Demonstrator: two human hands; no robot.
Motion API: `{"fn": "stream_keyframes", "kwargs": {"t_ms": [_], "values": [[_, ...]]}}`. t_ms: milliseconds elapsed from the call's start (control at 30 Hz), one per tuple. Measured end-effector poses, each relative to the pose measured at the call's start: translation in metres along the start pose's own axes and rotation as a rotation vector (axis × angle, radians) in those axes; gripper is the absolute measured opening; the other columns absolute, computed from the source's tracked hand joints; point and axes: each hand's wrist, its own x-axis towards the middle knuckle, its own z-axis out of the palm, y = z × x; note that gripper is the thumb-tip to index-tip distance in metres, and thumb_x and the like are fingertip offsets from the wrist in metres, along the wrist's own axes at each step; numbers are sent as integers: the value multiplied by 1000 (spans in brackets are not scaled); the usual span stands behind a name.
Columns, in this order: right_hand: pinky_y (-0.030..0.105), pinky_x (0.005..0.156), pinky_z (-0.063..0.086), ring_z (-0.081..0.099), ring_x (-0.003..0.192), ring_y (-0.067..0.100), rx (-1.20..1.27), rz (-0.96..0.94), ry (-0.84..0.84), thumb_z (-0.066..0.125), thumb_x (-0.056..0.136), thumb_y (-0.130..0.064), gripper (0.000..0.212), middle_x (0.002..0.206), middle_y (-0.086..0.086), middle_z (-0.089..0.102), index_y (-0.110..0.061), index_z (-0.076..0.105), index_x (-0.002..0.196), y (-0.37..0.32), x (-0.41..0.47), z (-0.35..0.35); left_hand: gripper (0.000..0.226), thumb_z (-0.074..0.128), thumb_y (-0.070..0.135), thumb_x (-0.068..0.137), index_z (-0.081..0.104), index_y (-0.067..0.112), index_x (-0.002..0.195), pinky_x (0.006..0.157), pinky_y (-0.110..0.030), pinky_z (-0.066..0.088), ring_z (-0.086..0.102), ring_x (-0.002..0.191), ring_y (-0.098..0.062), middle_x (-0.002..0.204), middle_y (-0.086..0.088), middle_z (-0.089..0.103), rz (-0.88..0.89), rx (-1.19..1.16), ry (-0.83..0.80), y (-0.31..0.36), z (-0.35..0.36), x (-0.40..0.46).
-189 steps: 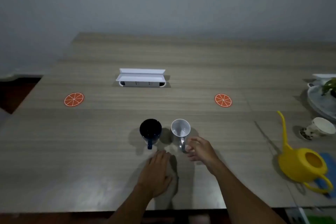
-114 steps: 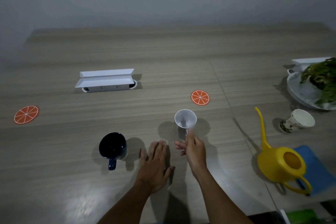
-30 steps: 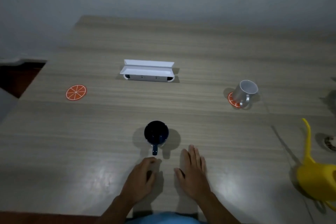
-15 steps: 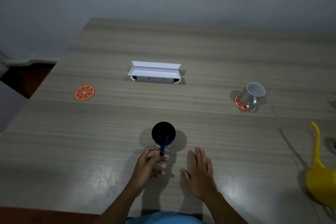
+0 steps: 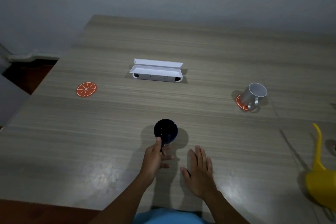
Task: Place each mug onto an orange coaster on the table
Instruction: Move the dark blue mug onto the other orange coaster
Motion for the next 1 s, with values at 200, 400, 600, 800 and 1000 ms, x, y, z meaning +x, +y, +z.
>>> {"fn": "stream_keyframes", "kwargs": {"t_ms": [200,400,600,800,1000], "values": [[43,123,-14,-24,154,21,18,2,-7,27,97,-61,80,170,2,-20,-22,0,161,0,0,-2,45,38,42,105,72,13,98,61,-42,63,76,83,-20,86,-3,80,109,33,117,-4,4,1],[47,125,-12,-19,156,26,20,-2,30,10,89,-58,85,169,3,-17,-14,-1,161,-13,-4,-4,47,38,46,103,72,13,99,59,-42,63,75,87,-19,92,-7,79,138,12,152,-9,-6,6],[48,127,-6,-17,156,24,5,-114,17,30,99,-45,77,172,4,-10,-15,-5,160,-45,6,-3,45,38,44,104,68,11,111,58,-40,63,75,89,-17,99,-10,78,172,-14,181,0,-30,9],[43,126,-11,-16,157,25,-12,-214,-29,32,100,-44,78,170,4,-15,-14,-8,160,-100,31,-2,53,40,47,102,68,3,113,60,-46,64,76,89,-19,96,-12,78,181,-49,291,11,-84,18],[45,127,-8,-14,157,26,-46,-290,-87,35,103,-45,77,172,9,-10,-12,-5,161,-174,59,1,53,40,45,104,66,1,117,62,-46,64,76,86,-18,94,-13,78,195,-108,451,32,-157,36]]}}
